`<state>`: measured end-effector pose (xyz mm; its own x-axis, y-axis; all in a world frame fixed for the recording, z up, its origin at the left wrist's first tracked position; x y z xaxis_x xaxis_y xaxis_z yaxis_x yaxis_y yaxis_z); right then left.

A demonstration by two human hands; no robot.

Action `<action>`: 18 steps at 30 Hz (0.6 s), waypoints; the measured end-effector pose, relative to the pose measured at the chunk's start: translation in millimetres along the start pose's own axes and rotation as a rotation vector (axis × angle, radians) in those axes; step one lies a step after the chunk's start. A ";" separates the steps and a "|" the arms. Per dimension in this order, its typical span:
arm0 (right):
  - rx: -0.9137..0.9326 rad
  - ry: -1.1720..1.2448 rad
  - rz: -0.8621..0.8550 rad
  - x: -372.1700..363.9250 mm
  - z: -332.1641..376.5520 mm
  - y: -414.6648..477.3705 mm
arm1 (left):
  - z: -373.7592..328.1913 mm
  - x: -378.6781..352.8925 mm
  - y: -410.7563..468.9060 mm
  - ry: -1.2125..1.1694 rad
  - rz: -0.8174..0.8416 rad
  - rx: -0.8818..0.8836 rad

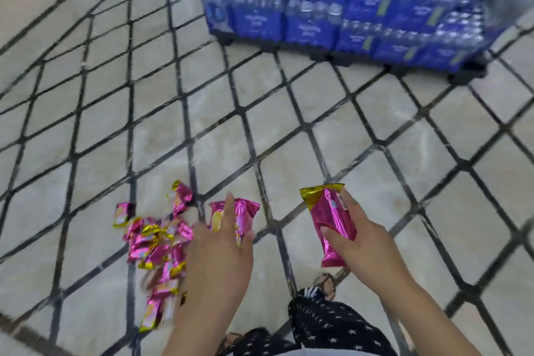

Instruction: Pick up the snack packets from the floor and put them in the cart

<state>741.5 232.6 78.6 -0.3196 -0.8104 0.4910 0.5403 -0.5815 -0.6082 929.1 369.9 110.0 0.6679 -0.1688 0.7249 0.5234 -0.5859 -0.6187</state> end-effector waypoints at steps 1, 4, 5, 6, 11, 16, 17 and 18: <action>-0.011 0.005 -0.021 17.5 -14.2 -1.9 | -25.8 -7.1 5.7 0.012 0.011 -0.040; -0.057 0.036 -0.082 63.0 -55.4 -10.5 | -93.4 -27.6 16.1 0.027 0.044 -0.151; -0.078 0.055 -0.114 77.1 -69.6 -15.4 | -114.4 -35.3 18.7 0.054 0.061 -0.190; -0.095 0.082 -0.151 90.0 -83.1 -21.5 | -134.0 -42.2 20.6 0.089 0.082 -0.227; -0.205 0.324 -0.335 129.0 -147.5 -58.7 | -221.8 -70.7 28.8 0.213 0.141 -0.405; -0.351 0.549 -0.474 139.7 -204.5 -90.1 | -293.4 -103.6 36.8 0.352 0.216 -0.547; -0.379 0.583 -0.496 141.3 -215.2 -94.9 | -306.3 -112.3 39.6 0.387 0.249 -0.569; -0.406 0.614 -0.516 142.6 -225.8 -98.8 | -318.9 -121.1 42.7 0.423 0.286 -0.587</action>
<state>466.8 158.5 67.9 -0.8693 -0.2688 0.4149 -0.0654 -0.7694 -0.6354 701.9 112.6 92.5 0.4143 -0.5953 0.6884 -0.0835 -0.7781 -0.6226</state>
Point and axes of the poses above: each hand's wrist, its own y-axis towards the middle knuckle, its own x-axis out of the back of the hand, z = x × y, the point moved 4 cm from there along y, towards the middle knuckle, and after that the axes turned 15 degrees about z, right-handed, at the moved point
